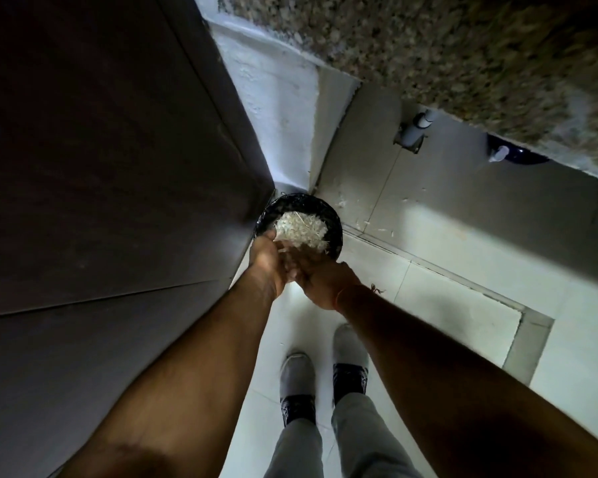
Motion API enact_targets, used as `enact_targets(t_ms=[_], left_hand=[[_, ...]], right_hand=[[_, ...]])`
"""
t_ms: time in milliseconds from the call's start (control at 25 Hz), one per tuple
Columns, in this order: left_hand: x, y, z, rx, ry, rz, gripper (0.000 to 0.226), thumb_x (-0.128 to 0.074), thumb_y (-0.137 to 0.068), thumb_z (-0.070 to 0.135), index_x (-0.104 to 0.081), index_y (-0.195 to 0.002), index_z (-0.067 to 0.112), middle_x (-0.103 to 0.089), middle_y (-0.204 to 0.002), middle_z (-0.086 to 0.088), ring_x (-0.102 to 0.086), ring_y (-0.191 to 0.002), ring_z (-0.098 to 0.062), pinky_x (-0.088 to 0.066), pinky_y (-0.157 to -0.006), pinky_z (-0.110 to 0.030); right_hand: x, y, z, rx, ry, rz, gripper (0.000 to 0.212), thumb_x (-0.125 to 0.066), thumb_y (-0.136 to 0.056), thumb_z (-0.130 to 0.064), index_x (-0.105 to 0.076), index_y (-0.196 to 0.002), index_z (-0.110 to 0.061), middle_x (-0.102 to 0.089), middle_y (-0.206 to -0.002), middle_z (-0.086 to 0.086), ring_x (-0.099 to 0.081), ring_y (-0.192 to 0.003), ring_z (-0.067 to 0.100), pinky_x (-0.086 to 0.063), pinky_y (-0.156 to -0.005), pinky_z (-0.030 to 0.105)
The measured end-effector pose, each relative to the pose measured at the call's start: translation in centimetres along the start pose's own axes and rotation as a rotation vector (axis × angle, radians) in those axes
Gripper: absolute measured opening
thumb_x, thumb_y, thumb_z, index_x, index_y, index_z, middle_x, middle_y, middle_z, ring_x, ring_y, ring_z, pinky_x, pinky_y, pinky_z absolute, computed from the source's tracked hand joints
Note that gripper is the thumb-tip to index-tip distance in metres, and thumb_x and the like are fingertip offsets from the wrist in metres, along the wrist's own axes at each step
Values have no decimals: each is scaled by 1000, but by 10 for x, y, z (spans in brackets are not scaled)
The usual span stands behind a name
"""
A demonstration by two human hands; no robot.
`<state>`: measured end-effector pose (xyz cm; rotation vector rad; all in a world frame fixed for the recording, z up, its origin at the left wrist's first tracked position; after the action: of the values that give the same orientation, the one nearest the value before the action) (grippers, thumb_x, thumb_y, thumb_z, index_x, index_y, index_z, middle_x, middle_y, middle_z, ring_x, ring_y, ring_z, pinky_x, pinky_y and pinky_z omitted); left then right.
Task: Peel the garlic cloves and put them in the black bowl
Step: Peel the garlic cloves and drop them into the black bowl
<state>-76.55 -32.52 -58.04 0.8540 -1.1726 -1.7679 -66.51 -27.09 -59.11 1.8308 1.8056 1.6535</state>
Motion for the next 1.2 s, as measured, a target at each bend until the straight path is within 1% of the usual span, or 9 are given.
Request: enact_targets(t_ms=[80, 200, 280, 360, 480, 640, 800, 1080, 1200], left_hand=[[-2, 19, 4, -77, -173, 15, 28, -40, -100, 30, -62, -104, 12, -66, -87, -10, -67, -78, -30, -52, -63, -32], [-11, 62, 11, -277, -527, -9, 28, -53, -86, 25, -68, -105, 10, -68, -100, -12, -69, -97, -31, -48, -68, -32], [-33, 105, 13, -462, -828, -127, 27, -54, -96, 14, -65, -108, -7, -64, -114, -28, -63, -94, -30, -45, -75, -30], [-60, 166, 15, -642, -1145, -173, 34, -49, -106, 19, -60, -131, -3, -61, -134, -20, -59, -117, -26, -36, -93, -16], [-112, 256, 3, -852, -1404, -326, 45, -44, -108, 29, -50, -144, 5, -55, -145, -14, -49, -137, -28, -32, -113, -26], [-186, 366, -41, -998, -1527, -499, 44, -43, -108, 30, -49, -145, 6, -54, -146, -14, -47, -138, -28, -29, -115, -27], [-248, 470, -112, -1050, -1645, -644, 49, -41, -108, 37, -45, -149, 10, -48, -153, -11, -43, -142, -27, -29, -117, -31], [-333, 614, -289, -1170, -1871, -990, 63, -31, -103, 50, -46, -149, 10, -47, -154, -12, -42, -143, -28, -31, -120, -36], [-354, 657, -359, -1227, -1941, -1100, 51, -39, -106, 40, -50, -146, 10, -52, -149, -13, -46, -138, -29, -32, -116, -32]], right_hand=[[13, 13, 24, -190, -17, 1, 64, -34, -107, -43, -9, -164, -30, -11, -171, 7, -23, -153, 33, -29, -117, 57], [49, 47, 17, -140, -18, 119, 62, -37, -106, -39, -17, -163, -27, -17, -170, 7, -21, -153, 29, -32, -117, 52], [78, 90, 10, -115, -78, 201, 62, -40, -106, -36, -18, -163, -28, -18, -170, 5, -19, -154, 28, -32, -118, 51], [106, 146, 8, -119, -143, 285, 61, -41, -107, -35, -18, -163, -30, -17, -170, 4, -17, -156, 27, -30, -120, 49], [146, 245, 14, -145, -201, 425, 57, -39, -109, -36, -21, -163, -27, -19, -170, 5, -18, -156, 25, -29, -121, 45], [174, 394, 43, -253, -287, 639, 55, -41, -109, -35, -31, -160, -18, -30, -166, 9, -28, -153, 26, -32, -120, 44], [172, 545, 90, -438, -361, 799, 54, -42, -109, -33, -34, -159, -17, -33, -165, 9, -31, -151, 25, -31, -122, 42], [121, 761, 184, -695, -445, 978, 53, -47, -105, -25, -39, -156, -13, -39, -161, 11, -36, -149, 27, -27, -123, 35], [86, 825, 209, -739, -475, 1002, 55, -50, -102, -22, -41, -155, -13, -42, -159, 12, -38, -147, 29, -30, -122, 38]])
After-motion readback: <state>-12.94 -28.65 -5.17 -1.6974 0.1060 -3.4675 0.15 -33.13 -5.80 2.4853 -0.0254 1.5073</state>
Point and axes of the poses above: each hand's wrist, its own y-axis away from the middle knuckle, its own x-axis out of the back of the hand, z = x × y, the point moved 7 cm from there along -y, towards the middle knuckle
